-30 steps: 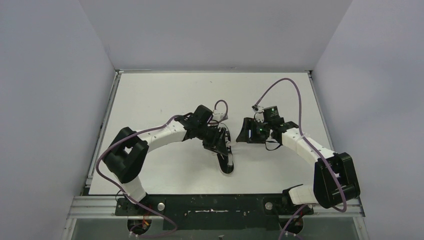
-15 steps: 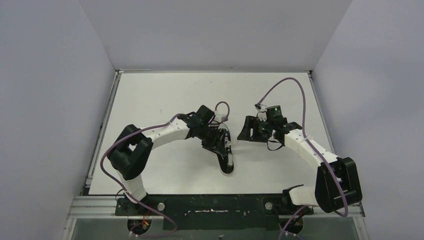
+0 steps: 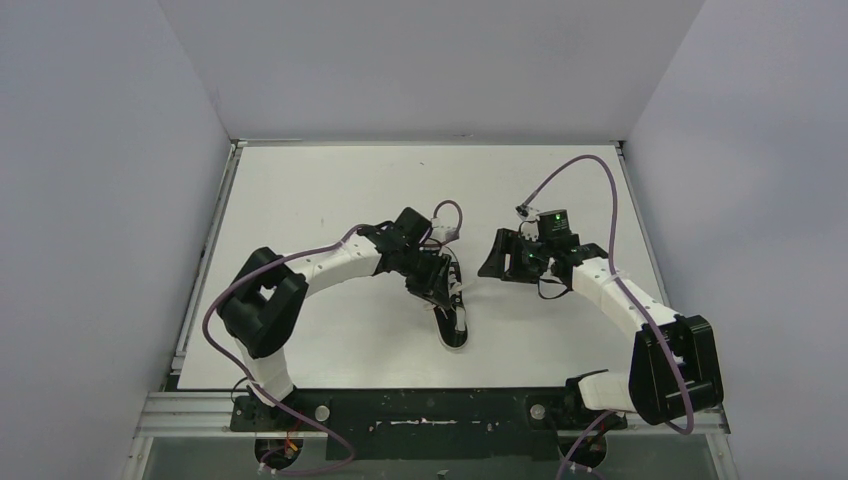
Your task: Tie the shoes
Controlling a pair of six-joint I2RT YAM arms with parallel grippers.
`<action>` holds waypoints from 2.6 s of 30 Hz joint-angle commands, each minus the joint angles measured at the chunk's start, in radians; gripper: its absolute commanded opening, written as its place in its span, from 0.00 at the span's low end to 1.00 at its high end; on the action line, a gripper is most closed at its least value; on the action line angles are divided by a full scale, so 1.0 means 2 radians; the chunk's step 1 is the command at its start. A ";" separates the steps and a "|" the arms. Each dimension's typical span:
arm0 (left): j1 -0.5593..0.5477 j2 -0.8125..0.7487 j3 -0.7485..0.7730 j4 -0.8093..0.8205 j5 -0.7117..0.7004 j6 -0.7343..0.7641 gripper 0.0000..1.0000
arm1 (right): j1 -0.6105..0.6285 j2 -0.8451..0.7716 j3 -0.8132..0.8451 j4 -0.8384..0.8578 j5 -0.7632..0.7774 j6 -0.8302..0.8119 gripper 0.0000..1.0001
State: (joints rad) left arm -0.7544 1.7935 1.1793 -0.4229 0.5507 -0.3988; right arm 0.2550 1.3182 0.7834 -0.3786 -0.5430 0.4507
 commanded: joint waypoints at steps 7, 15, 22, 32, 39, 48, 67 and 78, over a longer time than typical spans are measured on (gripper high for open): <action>-0.003 -0.007 0.021 -0.038 0.002 0.031 0.00 | 0.001 0.026 0.002 0.080 -0.082 0.016 0.75; 0.011 -0.044 -0.036 -0.029 0.019 0.023 0.00 | 0.001 0.099 -0.001 0.164 -0.209 0.012 0.74; 0.031 -0.067 -0.090 0.011 0.046 -0.001 0.00 | 0.008 0.135 -0.002 0.221 -0.278 0.000 0.64; 0.041 -0.070 -0.113 0.022 0.068 0.000 0.00 | 0.038 0.057 -0.008 0.199 -0.196 -0.159 0.53; 0.043 -0.067 -0.124 0.039 0.082 -0.007 0.00 | 0.051 0.044 0.030 0.058 -0.230 -0.433 0.57; 0.044 -0.059 -0.141 0.086 0.097 -0.038 0.00 | 0.104 0.100 0.092 -0.025 -0.202 -0.584 0.61; 0.046 -0.047 -0.153 0.114 0.107 -0.054 0.00 | 0.113 0.133 0.112 -0.048 -0.206 -0.631 0.58; 0.048 -0.046 -0.155 0.116 0.110 -0.055 0.00 | 0.120 0.149 0.118 -0.047 -0.198 -0.627 0.37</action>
State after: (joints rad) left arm -0.6697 1.6993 0.8661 -0.2333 0.7380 -0.5125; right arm 0.4862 1.6287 0.9848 -0.5091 -0.9306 -0.7807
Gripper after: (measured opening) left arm 0.007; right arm 0.435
